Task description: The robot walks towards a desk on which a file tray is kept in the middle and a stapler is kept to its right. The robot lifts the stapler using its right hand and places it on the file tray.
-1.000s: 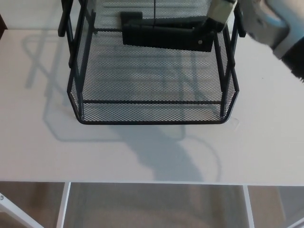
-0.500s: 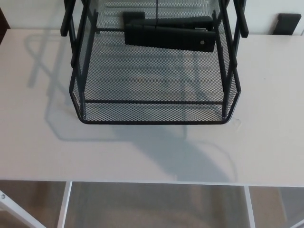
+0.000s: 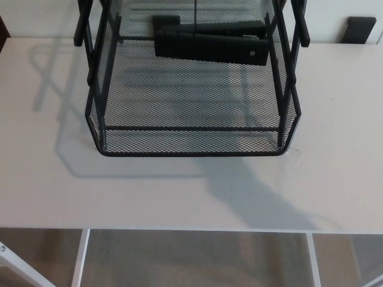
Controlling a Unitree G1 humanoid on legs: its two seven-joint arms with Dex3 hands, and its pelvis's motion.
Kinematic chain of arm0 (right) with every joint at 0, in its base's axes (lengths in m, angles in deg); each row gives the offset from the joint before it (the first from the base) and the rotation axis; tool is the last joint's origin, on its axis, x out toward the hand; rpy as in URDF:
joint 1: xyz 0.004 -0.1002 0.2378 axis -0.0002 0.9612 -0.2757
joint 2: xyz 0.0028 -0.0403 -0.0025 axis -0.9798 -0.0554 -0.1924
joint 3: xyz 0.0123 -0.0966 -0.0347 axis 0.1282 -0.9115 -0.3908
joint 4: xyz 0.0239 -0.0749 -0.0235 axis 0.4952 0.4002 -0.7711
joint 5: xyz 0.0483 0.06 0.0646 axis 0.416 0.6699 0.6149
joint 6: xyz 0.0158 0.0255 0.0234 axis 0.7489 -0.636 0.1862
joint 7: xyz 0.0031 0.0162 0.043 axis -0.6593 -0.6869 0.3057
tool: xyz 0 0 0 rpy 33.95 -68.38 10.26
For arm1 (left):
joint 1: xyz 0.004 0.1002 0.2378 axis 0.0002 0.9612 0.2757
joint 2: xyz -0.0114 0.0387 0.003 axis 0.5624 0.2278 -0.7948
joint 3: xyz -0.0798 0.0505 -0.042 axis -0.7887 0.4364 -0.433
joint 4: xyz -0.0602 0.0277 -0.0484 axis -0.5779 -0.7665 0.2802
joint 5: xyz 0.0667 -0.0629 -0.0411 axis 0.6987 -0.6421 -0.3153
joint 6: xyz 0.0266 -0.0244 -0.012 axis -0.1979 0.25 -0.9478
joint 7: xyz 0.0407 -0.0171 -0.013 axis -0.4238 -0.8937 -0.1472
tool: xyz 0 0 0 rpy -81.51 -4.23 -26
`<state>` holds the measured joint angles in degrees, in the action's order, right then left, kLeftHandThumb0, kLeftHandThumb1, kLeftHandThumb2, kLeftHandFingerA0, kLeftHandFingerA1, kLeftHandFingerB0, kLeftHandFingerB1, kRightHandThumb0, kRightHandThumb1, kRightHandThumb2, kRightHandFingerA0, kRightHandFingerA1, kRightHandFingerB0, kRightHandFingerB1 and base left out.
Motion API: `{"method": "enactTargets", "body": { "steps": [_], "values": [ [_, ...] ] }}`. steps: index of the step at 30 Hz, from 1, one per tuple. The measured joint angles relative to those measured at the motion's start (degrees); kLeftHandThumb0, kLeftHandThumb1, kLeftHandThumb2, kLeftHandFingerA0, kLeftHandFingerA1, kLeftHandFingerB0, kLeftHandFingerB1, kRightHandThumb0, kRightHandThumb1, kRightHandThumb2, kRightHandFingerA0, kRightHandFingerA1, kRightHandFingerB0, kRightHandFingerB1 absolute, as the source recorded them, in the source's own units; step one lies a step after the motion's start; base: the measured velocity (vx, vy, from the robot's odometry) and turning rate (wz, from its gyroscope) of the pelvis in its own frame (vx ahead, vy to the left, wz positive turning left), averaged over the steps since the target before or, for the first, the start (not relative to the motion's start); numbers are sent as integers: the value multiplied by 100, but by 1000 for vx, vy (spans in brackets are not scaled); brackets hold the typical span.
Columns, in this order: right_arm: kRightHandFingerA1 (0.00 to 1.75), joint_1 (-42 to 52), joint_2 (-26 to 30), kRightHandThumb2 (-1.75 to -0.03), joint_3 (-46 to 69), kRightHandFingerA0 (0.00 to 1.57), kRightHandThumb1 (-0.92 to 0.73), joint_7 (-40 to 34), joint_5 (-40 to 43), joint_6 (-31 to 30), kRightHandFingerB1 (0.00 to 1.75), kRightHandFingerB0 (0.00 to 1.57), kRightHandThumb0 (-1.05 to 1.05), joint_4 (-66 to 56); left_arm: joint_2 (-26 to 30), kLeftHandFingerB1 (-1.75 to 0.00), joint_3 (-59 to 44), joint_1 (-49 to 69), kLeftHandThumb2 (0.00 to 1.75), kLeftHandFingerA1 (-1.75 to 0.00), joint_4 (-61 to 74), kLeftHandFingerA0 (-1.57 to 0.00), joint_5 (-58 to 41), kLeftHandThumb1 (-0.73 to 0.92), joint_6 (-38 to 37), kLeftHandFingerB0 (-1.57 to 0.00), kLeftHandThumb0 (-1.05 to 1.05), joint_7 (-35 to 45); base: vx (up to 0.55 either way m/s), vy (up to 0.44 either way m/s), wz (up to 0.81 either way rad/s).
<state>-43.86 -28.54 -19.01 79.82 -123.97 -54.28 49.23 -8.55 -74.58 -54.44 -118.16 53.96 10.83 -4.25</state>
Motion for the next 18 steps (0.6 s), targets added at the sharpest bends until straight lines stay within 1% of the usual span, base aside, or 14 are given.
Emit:
{"method": "enactTargets", "body": {
  "steps": [1,3,4,5,7,8,9,11,12,13,15,16,17,18],
  "values": [
    [58,151,23,-89,154,11,-52,7,23,2,51,23,-68,-41,-1,-113,0,-3,84,-138,0,-27,0,92,0,0,-105,0,0,0,0],
    [60,408,46,-85,400,15,-49,10,64,6,49,23,-68,-98,-1,-113,0,-3,82,-142,0,-25,0,90,0,0,-105,0,0,0,0],
    [65,580,48,-59,575,12,-61,8,99,19,42,26,-71,-127,-1,-121,0,-5,85,-147,0,-28,-1,91,0,0,-105,0,0,0,0],
    [71,689,47,-59,682,11,-62,8,122,27,43,23,-72,-141,-1,-123,0,-4,85,-148,0,-29,-1,90,0,0,-105,0,0,0,0],
    [71,1098,42,-59,1055,11,-62,-17,204,75,43,23,-72,-151,-1,-123,0,-6,85,-148,0,-29,-1,90,0,0,-105,0,0,0,0],
    [77,1282,35,-88,1213,28,-47,-35,237,101,54,18,-73,-150,-1,-117,0,-6,87,-150,0,-22,-1,90,0,0,-105,0,0,0,0],
    [86,1454,23,-59,1361,19,-64,-62,263,133,52,22,-71,-143,-1,-113,0,-6,83,-144,0,-25,-2,92,0,0,-105,0,0,0,0],
    [86,1850,-37,-59,1694,19,-64,-165,329,234,52,22,-71,-78,-1,-113,0,-5,83,-144,0,-25,-3,92,0,0,-105,0,0,0,0],
    [76,1986,-69,-61,1814,13,-71,-206,354,270,46,19,-70,-53,-1,-119,0,-4,88,-150,0,-22,-4,90,0,0,-105,0,0,0,0],
    [71,2183,-131,-61,1993,12,-74,-271,388,317,45,16,-70,-18,-1,-120,0,-4,87,-149,0,-25,-4,90,0,0,-105,0,0,0,0],
    [71,2482,-223,-61,2253,12,-74,-375,432,376,45,16,-70,36,-1,-120,-1,-3,87,-149,0,-25,-4,90,0,0,-105,0,0,0,0],
    [65,2675,-286,-92,2424,21,-58,-451,459,420,50,11,-63,88,-1,-103,-1,-3,110,-127,0,-29,-5,86,0,0,-105,1,0,0,0],
    [77,2860,-351,-92,2588,29,-56,-525,483,465,54,13,-64,142,-1,-109,-1,-5,106,-133,1,-29,-5,90,0,0,-105,1,0,0,0],
    [77,3015,-400,-92,2720,29,-56,-588,505,505,54,13,-64,218,-1,-109,-1,-7,106,-133,0,-29,-6,90,1,0,-105,1,0,0,0]
  ]
}}
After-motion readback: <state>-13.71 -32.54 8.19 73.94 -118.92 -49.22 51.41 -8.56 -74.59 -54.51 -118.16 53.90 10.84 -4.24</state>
